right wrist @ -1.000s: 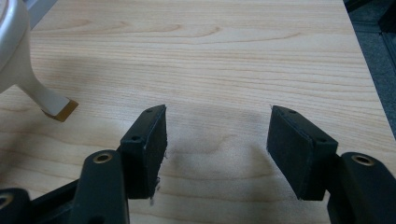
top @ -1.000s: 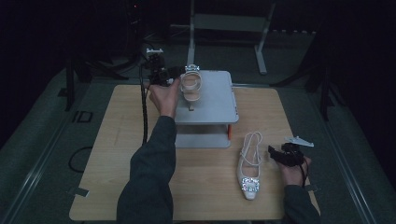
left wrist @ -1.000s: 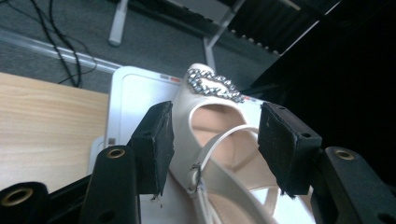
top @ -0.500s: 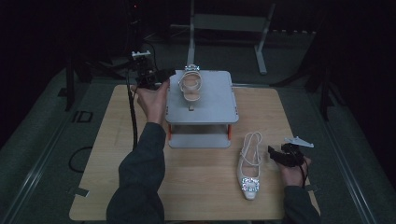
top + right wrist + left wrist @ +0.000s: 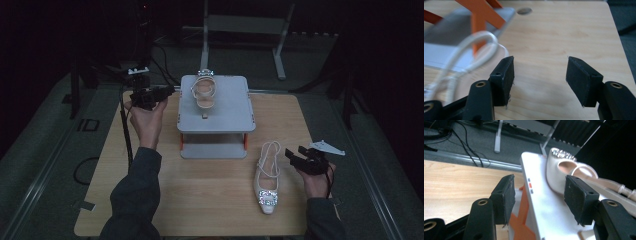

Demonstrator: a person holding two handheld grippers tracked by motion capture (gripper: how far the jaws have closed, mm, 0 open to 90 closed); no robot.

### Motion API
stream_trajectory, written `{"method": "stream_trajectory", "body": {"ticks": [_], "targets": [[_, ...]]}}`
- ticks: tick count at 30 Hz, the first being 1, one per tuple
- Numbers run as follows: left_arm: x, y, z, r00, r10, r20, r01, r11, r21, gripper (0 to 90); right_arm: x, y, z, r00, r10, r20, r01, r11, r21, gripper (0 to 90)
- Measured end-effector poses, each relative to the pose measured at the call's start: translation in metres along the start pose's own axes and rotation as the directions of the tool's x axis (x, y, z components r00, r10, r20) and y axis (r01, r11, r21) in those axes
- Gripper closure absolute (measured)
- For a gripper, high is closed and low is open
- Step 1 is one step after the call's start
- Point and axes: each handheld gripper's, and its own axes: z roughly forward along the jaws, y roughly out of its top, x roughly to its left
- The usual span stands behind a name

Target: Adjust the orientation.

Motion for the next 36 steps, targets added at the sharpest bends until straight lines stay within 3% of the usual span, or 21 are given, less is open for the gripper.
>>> {"method": "stream_trajectory", "body": {"ticks": [2,6,8,15,18,20,23,24,26,30,32,36], "targets": [[0.003,-0.003,0.0,0.9998,-0.017,0.008,0.017,0.9998,0.007,42.7,0.004,0.006,-0.004,0.9995,-0.012,-0.029,0.011,1.0,-0.02,41.2],[0.007,-0.012,0.002,0.9999,-0.007,-0.007,0.007,0.9995,0.031,42.7,0.013,0.018,-0.008,0.9958,-0.058,-0.07,0.056,0.998,-0.036,43.7],[0.009,-0.016,0.002,0.9999,-0.015,0.002,0.015,0.9997,0.021,42.7,0.017,0.022,-0.006,0.9939,-0.073,-0.083,0.071,0.997,-0.034,43.7],[0.024,-0.026,0.002,0.9978,-0.065,0.01,0.065,0.9975,0.026,42.8,0.027,0.035,0.017,0.9815,-0.167,-0.093,0.171,0.985,0.032,45.0],[0.028,-0.027,0.0,0.9972,-0.074,0.008,0.074,0.997,0.021,42.7,0.027,0.036,0.029,0.975,-0.181,-0.129,0.191,0.979,0.066,46.9],[0.029,-0.027,-0.001,0.997,-0.077,0.006,0.076,0.9969,0.019,42.7,0.026,0.037,0.035,0.9712,-0.18,-0.156,0.195,0.977,0.087,54.2],[0.031,-0.028,-0.002,0.9967,-0.082,0.004,0.082,0.9965,0.018,42.8,0.026,0.038,0.039,0.9647,-0.169,-0.202,0.19,0.978,0.089,72.8],[0.032,-0.028,-0.001,0.9963,-0.085,0.004,0.085,0.9962,0.019,42.8,0.027,0.039,0.04,0.964,-0.167,-0.207,0.189,0.978,0.09,81.5],[0.032,-0.029,-0.001,0.9959,-0.09,0.006,0.09,0.9958,0.02,42.9,0.027,0.041,0.041,0.965,-0.174,-0.196,0.194,0.977,0.086,90.0],[0.033,-0.031,0.0,0.9961,-0.089,0.002,0.089,0.9957,0.026,42.9,0.026,0.045,0.039,0.9668,-0.169,-0.192,0.186,0.98,0.07,89.9],[0.033,-0.03,-0.001,0.9959,-0.091,0.003,0.091,0.9956,0.022,42.9,0.024,0.046,0.036,0.9653,-0.157,-0.209,0.171,0.984,0.053,72.1],[0.033,-0.03,-0.003,0.9962,-0.087,0.005,0.087,0.996,0.018,42.9,0.018,0.046,0.028,0.9663,-0.14,-0.216,0.151,0.988,0.035,54.8]]}}
